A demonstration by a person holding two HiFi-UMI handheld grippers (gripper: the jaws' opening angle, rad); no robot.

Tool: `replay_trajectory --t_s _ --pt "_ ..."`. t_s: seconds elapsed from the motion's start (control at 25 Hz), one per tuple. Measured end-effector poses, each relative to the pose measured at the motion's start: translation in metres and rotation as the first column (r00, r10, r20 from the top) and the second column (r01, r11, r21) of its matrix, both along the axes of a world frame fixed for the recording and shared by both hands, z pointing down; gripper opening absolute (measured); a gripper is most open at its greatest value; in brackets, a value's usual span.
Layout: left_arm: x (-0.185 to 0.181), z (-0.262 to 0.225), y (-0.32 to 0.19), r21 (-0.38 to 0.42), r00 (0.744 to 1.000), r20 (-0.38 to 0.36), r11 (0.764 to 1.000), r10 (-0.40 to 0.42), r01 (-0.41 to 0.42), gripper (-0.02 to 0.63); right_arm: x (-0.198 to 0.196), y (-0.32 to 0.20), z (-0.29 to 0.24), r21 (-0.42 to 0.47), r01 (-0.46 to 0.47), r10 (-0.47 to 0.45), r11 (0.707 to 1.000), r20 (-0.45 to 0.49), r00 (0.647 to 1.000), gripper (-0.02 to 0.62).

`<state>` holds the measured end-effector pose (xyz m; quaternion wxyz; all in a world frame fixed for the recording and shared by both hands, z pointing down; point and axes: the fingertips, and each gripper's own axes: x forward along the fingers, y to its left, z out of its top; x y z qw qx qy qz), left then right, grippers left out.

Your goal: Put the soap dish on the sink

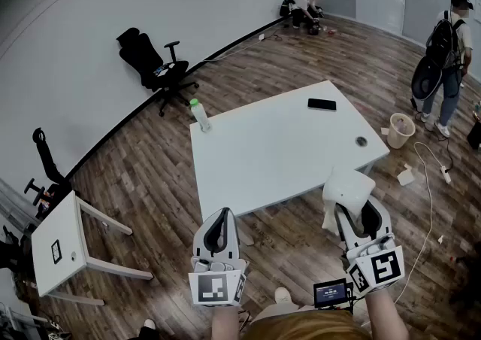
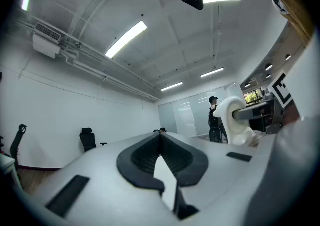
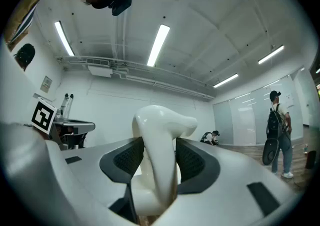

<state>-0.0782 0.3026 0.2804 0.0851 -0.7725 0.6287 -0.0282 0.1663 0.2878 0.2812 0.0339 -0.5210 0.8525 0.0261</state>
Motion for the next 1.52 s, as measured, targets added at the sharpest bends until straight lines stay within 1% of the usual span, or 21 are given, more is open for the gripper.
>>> replay_trajectory --t_s 0.16,0.4,0.6,0.8,1.16,1.52 --pt "-0.010 0.000 -0.002 0.002 0.999 -0.037 1.000 0.028 -0.028 0.008 -0.014 -0.002 0.003 -0.002 -0.008 0.008 1.000 -0.009 1.000 0.210" --pt "-0.032 0.006 -0.013 -0.006 0.998 -0.046 0.999 0.046 -0.046 0.008 -0.039 -0.008 0.008 -0.014 -0.019 0.019 1.000 -0.024 1.000 0.210" --pt "-0.036 0.012 -0.020 -0.017 0.997 -0.048 0.998 0.065 -0.066 0.008 -0.043 -0.013 0.008 -0.011 -0.041 0.040 0.999 -0.028 0.999 0.209" --pt "-0.045 0.016 -0.030 -0.021 0.996 -0.056 0.997 0.067 -0.069 0.008 -0.049 -0.023 0.010 -0.014 -0.048 0.048 0.999 -0.031 0.998 0.209" --pt "-0.050 0.025 -0.058 -0.040 0.997 -0.056 0.998 0.056 -0.058 0.008 -0.057 -0.054 0.014 -0.024 -0.039 0.039 0.999 -0.030 0.999 0.209" --pt "-0.047 0.029 -0.107 -0.055 0.998 -0.051 0.998 0.030 -0.033 0.008 -0.058 -0.108 0.019 -0.031 -0.008 0.008 0.999 -0.016 1.000 0.207"
